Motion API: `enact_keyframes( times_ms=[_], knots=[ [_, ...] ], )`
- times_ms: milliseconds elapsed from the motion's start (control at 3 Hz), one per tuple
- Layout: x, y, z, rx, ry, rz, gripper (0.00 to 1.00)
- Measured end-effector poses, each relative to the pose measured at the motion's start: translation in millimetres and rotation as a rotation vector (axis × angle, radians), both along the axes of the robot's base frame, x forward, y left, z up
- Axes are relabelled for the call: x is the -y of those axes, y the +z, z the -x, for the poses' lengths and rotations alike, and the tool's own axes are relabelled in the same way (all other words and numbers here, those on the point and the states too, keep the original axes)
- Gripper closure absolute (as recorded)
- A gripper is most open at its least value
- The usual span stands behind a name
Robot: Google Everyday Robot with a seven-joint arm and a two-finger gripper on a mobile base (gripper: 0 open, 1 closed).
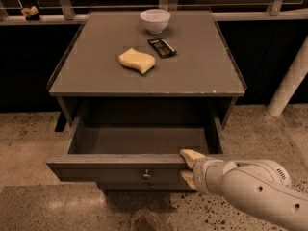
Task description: Open top drawer
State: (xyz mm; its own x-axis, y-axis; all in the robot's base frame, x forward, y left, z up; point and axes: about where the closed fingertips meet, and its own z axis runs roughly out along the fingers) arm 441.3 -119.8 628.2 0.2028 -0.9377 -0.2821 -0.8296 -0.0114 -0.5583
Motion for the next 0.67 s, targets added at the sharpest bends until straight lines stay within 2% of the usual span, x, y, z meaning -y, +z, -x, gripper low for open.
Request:
enact_keyframes(
  times_ms=[333,667],
  knots=[
    [2.1,-5.2,11.9,0.002,0.005,0.008,1.0],
    [2.0,-3.2,12.2,0.002,0.005,0.008,1.0]
  ],
)
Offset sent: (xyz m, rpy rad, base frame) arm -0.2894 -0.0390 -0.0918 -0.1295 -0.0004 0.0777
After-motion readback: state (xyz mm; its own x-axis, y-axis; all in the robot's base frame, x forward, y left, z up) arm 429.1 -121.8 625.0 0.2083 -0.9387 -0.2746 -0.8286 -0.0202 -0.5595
